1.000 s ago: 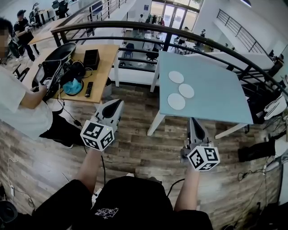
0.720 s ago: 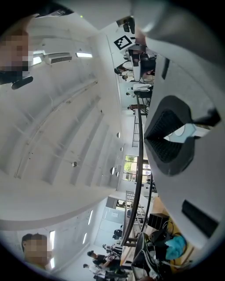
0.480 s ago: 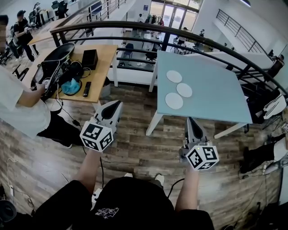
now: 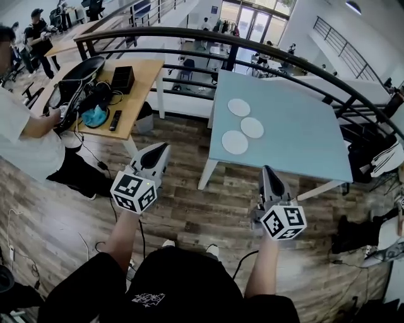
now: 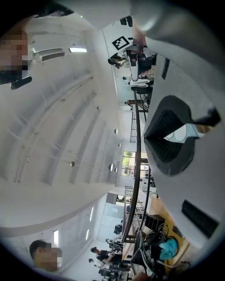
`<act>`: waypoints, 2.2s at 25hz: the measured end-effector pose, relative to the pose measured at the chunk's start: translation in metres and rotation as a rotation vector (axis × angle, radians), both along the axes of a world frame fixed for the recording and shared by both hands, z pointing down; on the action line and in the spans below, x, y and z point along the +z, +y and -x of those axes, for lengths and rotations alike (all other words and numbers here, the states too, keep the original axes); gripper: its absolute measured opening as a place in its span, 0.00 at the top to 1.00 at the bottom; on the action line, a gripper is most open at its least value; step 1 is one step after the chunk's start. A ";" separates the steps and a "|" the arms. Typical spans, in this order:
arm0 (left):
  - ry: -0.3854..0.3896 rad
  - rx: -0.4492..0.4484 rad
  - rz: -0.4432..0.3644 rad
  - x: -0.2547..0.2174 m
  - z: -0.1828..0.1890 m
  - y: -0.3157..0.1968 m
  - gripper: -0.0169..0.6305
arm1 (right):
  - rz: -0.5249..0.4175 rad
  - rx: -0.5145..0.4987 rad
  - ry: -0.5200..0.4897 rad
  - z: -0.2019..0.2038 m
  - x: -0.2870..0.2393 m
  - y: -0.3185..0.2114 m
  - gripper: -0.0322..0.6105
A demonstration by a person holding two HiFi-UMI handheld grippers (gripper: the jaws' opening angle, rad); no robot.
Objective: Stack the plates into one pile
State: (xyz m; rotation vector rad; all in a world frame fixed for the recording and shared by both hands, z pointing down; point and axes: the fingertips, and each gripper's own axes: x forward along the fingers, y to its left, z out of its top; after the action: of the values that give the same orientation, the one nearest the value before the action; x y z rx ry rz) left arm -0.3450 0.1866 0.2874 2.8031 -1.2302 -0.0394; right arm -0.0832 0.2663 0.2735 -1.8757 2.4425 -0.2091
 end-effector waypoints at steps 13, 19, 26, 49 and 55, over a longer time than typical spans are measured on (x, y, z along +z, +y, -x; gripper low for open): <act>0.027 -0.030 0.002 -0.003 -0.104 0.031 0.96 | -0.003 -0.057 -0.016 -0.102 0.006 0.016 0.94; 0.041 -0.071 0.017 0.004 -0.139 0.052 0.96 | 0.015 -0.103 -0.029 -0.141 0.016 0.024 0.94; -0.008 -0.130 0.037 0.011 -0.149 0.071 0.96 | 0.027 -0.179 -0.055 -0.153 0.025 0.024 0.94; -0.003 -0.074 0.091 0.048 -0.186 -0.062 0.96 | 0.066 -0.149 -0.045 -0.168 0.059 -0.097 0.94; 0.008 -0.004 0.118 0.054 -0.210 -0.152 0.96 | 0.115 -0.103 -0.032 -0.179 0.072 -0.180 0.94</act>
State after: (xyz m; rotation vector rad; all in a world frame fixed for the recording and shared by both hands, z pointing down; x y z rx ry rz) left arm -0.1353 0.0347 0.3410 2.6973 -1.1956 0.0207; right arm 0.0961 0.0861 0.3460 -1.7739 2.5595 -0.3887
